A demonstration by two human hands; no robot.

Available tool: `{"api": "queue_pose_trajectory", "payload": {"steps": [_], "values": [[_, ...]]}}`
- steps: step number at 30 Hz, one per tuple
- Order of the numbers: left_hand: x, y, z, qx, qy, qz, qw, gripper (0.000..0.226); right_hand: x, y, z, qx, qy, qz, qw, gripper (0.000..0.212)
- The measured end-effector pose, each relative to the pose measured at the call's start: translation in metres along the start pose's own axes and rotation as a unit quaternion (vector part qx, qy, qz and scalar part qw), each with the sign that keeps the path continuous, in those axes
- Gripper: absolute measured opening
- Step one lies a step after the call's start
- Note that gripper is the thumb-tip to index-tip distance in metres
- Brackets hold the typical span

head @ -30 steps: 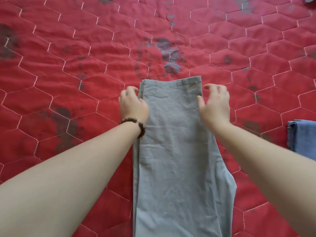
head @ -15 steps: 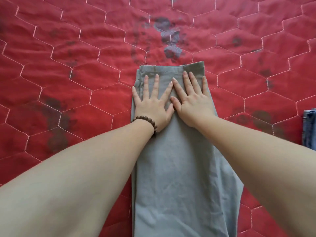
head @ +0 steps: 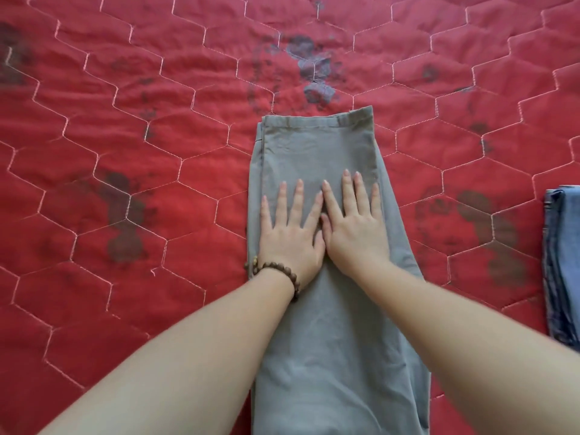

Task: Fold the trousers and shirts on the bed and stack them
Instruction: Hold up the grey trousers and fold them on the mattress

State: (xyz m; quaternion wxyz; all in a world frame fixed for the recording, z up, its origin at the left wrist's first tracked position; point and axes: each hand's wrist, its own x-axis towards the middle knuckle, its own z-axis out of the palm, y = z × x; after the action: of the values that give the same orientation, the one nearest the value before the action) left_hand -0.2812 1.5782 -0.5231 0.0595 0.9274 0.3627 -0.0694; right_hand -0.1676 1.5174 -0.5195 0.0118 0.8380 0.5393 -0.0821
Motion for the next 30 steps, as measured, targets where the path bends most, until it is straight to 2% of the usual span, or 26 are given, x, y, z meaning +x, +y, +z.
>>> {"api": "queue_pose_trajectory", "payload": {"steps": [2,8,15,20,26,28,30], "values": [[-0.032,0.005,0.008,-0.002,0.002,0.015,1.0,0.065,-0.034,-0.002,0.008,0.004,0.01,0.011,1.0,0.057],[-0.105,0.005,0.021,0.026,-0.029,0.049,0.998,0.073,-0.113,-0.005,0.021,0.019,-0.025,0.033,0.999,0.067],[-0.18,-0.001,0.027,0.02,-0.046,0.046,0.998,0.091,-0.194,-0.003,0.036,-0.008,-0.047,0.006,0.999,0.091],[-0.228,-0.003,0.037,-0.006,-0.049,0.058,0.997,0.099,-0.238,-0.002,0.04,-0.008,-0.054,0.025,0.998,0.096],[-0.248,-0.013,0.036,-0.019,-0.078,0.073,0.994,0.087,-0.286,-0.002,0.035,0.034,-0.101,0.159,0.982,0.091],[-0.246,-0.016,0.029,-0.018,-0.08,0.082,0.993,0.079,-0.286,-0.002,0.029,0.021,-0.119,0.163,0.979,0.088],[-0.238,-0.019,0.021,-0.017,-0.073,0.076,0.994,0.074,-0.275,0.0,0.021,0.006,-0.104,0.144,0.984,0.084]]}}
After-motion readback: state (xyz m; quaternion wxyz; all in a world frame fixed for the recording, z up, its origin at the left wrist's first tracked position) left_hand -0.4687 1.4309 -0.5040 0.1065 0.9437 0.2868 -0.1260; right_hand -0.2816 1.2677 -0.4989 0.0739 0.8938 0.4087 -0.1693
